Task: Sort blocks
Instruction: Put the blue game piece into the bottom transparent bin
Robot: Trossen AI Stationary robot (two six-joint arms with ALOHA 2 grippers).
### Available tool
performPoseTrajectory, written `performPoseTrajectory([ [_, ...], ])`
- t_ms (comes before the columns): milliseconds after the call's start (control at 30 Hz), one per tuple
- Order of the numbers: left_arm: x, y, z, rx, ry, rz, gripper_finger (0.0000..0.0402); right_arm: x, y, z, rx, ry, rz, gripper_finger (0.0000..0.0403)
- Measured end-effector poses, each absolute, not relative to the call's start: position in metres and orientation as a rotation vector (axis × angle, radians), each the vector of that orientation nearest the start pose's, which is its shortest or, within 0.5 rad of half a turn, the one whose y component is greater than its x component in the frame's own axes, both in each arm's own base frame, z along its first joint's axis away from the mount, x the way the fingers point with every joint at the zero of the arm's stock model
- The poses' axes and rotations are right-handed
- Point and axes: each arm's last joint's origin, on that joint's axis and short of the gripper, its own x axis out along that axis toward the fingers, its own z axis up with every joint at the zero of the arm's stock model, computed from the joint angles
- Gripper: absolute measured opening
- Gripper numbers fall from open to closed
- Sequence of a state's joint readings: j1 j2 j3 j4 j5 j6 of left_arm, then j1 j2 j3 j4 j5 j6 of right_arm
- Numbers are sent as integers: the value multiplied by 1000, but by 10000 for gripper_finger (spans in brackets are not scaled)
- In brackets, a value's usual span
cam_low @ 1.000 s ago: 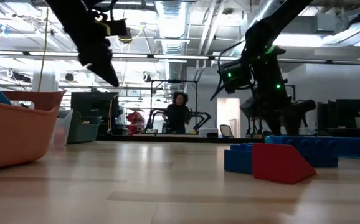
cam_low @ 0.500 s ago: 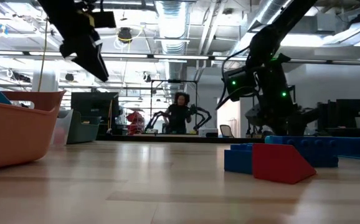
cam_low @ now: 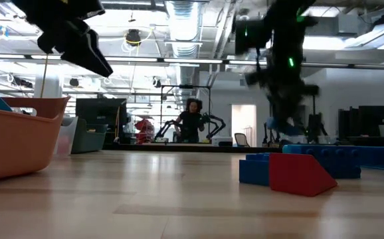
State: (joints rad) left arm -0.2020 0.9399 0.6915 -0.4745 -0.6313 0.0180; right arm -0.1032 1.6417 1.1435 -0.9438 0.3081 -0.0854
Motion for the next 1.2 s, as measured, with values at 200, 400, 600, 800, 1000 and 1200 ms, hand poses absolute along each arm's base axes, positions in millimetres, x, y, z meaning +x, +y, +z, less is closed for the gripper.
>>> performPoseTrajectory([
  [200,193,-26,247,241,459,268,178,309,23,264,-52,823,-233,101],
  [400,212,-34,234,194,417,168,179,324,86,296,-106,291,-101,104],
  [600,237,-46,229,210,302,139,195,345,108,291,-157,83,-63,103],
  [800,244,-58,232,242,205,102,232,353,107,282,-164,71,-73,103],
  [1000,244,-66,240,252,120,39,261,354,104,286,-182,31,-61,103],
  [1200,243,-75,241,254,96,-56,262,353,110,291,-184,-22,17,103],
])
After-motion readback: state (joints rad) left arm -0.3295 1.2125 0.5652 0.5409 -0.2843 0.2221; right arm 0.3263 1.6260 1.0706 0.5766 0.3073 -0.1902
